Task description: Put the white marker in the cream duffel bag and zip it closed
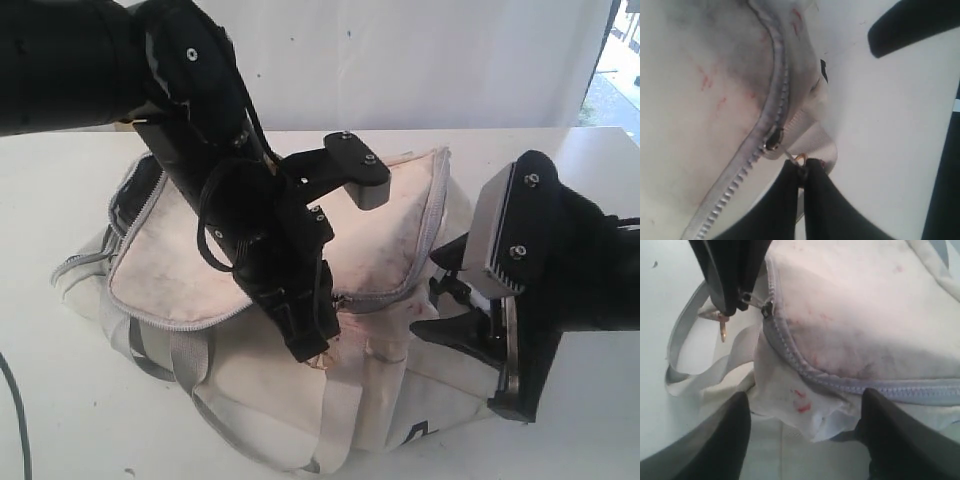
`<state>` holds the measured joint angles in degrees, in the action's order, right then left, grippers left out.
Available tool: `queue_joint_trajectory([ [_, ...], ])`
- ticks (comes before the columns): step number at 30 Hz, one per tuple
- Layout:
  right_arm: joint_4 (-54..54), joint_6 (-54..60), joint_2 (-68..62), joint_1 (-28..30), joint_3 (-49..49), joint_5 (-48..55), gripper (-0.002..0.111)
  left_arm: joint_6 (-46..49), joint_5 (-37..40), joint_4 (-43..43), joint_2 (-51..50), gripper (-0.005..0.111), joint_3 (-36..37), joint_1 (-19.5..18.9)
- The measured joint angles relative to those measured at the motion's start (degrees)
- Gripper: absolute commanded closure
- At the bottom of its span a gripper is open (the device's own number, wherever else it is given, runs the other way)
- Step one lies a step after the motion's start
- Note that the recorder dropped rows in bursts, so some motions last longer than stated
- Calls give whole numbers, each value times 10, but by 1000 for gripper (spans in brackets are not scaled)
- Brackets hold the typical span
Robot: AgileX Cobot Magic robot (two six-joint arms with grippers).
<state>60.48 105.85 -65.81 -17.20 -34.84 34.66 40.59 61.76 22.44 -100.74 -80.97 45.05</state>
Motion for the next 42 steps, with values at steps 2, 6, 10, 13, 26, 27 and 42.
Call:
queue_joint_trajectory([
  [2,18,19,0,-10,0,-12,48,1,1,11,0,107,0,0],
  [6,35,43,0,-27,1,-32,48,11,1,29,0,107,0,0],
  [10,37,48,-3,-42,1,-46,55,15,1,41,0,107,0,-4],
  [13,38,65,-31,-61,1,-59,61,15,7,61,0,107,0,-27],
  [26,141,154,-84,-88,1,-87,64,57,24,102,0,107,0,-39],
  [27,141,154,-90,-93,1,-97,68,57,24,102,0,107,0,-39],
  [42,142,154,-102,-104,1,-141,108,-13,26,9,1,107,0,-39],
])
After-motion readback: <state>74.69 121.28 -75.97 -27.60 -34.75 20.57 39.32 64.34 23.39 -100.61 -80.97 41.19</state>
